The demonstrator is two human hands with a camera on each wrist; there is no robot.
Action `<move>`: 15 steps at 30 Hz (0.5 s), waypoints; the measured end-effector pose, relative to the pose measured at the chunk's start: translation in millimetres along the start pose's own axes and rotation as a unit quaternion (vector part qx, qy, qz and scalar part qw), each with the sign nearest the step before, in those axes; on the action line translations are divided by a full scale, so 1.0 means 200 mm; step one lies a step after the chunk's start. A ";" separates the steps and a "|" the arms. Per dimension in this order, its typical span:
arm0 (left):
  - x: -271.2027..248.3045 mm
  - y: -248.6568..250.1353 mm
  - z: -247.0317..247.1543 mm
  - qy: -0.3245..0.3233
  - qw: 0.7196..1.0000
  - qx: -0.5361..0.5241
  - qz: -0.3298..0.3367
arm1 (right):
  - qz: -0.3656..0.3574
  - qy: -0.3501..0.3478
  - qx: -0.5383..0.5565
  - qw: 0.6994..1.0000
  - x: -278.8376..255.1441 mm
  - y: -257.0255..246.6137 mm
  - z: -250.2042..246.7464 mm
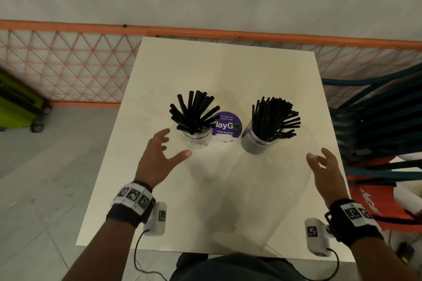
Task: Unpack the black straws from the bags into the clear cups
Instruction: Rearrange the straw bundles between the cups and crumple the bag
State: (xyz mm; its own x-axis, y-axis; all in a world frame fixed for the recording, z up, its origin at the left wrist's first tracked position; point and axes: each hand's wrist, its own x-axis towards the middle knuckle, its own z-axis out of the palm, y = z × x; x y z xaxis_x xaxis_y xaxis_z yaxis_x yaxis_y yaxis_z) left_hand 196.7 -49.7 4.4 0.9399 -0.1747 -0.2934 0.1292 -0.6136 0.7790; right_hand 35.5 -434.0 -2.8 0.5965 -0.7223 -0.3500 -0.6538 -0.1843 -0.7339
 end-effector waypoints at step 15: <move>0.22 0.12 0.04 0.020 0.996 0.042 0.076 | -0.292 -0.133 -0.029 0.947 -0.27 -0.58 0.14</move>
State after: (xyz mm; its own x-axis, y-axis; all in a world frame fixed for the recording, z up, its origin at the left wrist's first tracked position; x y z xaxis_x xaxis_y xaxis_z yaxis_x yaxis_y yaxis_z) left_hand 239.3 -78.2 4.8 0.9589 -0.2400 -0.1514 -0.0409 -0.6450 0.7631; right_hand 91.4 -355.1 85.0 0.9552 -0.2940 -0.0342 -0.1960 -0.5417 -0.8174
